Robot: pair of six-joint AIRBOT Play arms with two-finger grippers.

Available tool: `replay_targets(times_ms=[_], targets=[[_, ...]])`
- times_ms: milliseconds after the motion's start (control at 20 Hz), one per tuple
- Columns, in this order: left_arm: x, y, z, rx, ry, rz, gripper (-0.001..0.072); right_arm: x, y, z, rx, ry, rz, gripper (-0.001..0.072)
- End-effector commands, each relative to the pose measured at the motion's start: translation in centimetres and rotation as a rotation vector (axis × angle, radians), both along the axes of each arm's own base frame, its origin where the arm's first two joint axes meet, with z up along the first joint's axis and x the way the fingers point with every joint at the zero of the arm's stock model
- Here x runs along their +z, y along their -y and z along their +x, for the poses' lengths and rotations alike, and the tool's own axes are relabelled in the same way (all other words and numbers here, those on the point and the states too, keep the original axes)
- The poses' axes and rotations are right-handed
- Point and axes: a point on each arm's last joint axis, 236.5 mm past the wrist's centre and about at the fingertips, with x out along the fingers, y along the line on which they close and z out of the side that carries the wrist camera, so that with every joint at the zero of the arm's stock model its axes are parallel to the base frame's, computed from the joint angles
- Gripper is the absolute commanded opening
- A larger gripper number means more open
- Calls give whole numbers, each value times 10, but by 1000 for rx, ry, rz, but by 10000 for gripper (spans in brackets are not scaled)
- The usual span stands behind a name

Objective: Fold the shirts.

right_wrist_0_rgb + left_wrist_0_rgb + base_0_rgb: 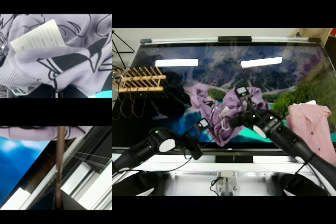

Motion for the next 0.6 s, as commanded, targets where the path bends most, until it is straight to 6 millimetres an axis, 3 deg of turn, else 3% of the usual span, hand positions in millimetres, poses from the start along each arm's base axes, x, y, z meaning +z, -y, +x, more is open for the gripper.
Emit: replay_targets(times_ms=[0,150,250,550], targets=[[0,1,-1,0,-3,-2,53,23,-4,7,-9,50,40,87],[0,1,0,1,0,-4,52,67,-7,11,4,136,99,86],[0,1,0,1,0,-4,52,85,-13,7,1,144,162,86],[2,6,6,9,24,-25,52,67,-66,-37,138,14,234,87]])
